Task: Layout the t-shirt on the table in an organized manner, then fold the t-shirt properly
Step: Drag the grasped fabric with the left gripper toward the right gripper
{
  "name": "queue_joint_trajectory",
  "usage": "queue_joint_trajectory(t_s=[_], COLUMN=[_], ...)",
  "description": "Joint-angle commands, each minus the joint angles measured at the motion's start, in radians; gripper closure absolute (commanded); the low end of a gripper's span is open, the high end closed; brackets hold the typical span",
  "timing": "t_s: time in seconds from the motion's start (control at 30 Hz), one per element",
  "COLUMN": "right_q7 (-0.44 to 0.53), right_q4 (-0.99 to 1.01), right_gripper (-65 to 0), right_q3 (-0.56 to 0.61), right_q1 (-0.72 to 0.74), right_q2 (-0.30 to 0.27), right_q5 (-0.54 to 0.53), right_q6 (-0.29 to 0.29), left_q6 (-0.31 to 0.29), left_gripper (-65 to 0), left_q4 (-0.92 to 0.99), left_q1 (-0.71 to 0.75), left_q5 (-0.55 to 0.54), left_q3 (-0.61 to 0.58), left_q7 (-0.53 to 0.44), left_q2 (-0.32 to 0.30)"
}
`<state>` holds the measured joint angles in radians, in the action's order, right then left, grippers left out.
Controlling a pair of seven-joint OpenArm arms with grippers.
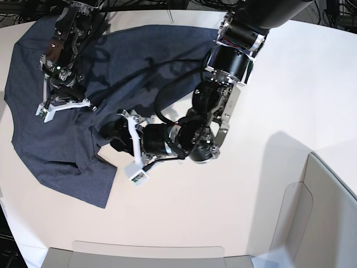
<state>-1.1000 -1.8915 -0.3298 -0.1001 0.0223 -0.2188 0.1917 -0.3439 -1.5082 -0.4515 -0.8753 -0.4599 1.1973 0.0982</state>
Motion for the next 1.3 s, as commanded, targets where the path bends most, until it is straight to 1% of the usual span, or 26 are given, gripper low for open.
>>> queue_joint_trajectory(t_s=[0.0,0.07,0.13,0.33,0.43,0.57,0.67,0.77,0.9,0.97,1.03,1.2,1.27], right_q7=[-0.004,-0.036,-0.047,-0.044,-0.044,-0.041,-0.039,-0.039,-0.039,-0.039,-0.039,-0.038,-0.038], right_q4=[-0.039,-0.084,-0.112,-0.127,-0.145,-0.147,-0.145,-0.141,-0.132,-0.119,-0.101,-0.027,-0.003], right_gripper=[0.0,0.0,0.0,0.0,0.0,0.0,0.0,0.0,0.0,0.0,0.0,0.0,0.0], right_q3=[-0.001,-0.001,-0.001,-0.01,-0.052,-0.134,-0.225,-0.302,-0.381,-0.411,-0.418,-0.414,-0.414], right_q1=[0.012,0.013,0.01,-0.007,-0.016,-0.016,-0.014,-0.014,-0.016,-0.016,-0.016,-0.014,-0.014], right_q2=[-0.002,-0.002,-0.002,-0.003,-0.003,-0.003,0.001,0.001,-0.003,-0.015,-0.023,-0.025,-0.023], right_q5=[-0.001,-0.001,-0.001,0.002,0.0,0.0,0.0,0.002,0.005,0.005,0.005,0.005,0.005], right_q6=[-0.002,-0.002,-0.002,-0.002,-0.002,-0.002,-0.002,-0.001,-0.001,-0.001,-0.001,-0.002,-0.002], left_q6=[-0.005,-0.005,-0.005,-0.005,-0.005,-0.004,-0.004,-0.004,-0.007,-0.008,-0.008,-0.004,-0.004], left_gripper=[-23.6,-23.2,-23.2,-23.1,-23.1,-23.2,-23.3,-23.3,-23.3,-23.3,-23.3,-23.3,-23.3], left_q4=[-0.019,-0.019,-0.028,-0.035,-0.035,-0.033,-0.025,-0.009,0.07,0.133,0.186,0.297,0.317], left_q1=[-0.023,-0.01,0.003,0.043,0.073,0.078,0.075,0.066,0.0,-0.03,-0.053,-0.1,-0.105], left_q5=[-0.022,-0.022,-0.018,-0.02,-0.017,-0.017,-0.015,-0.015,-0.015,-0.015,-0.015,-0.014,-0.014], left_q3=[0.006,0.008,0.008,0.008,0.008,0.008,0.002,0.002,0.0,-0.003,-0.044,-0.25,-0.296], left_q7=[-0.024,-0.026,-0.026,-0.027,-0.027,-0.033,-0.09,-0.116,-0.126,-0.139,-0.168,-0.3,-0.334], left_q2=[-0.005,-0.028,-0.041,-0.099,-0.12,-0.119,-0.116,-0.113,-0.07,-0.039,-0.025,-0.024,-0.024])
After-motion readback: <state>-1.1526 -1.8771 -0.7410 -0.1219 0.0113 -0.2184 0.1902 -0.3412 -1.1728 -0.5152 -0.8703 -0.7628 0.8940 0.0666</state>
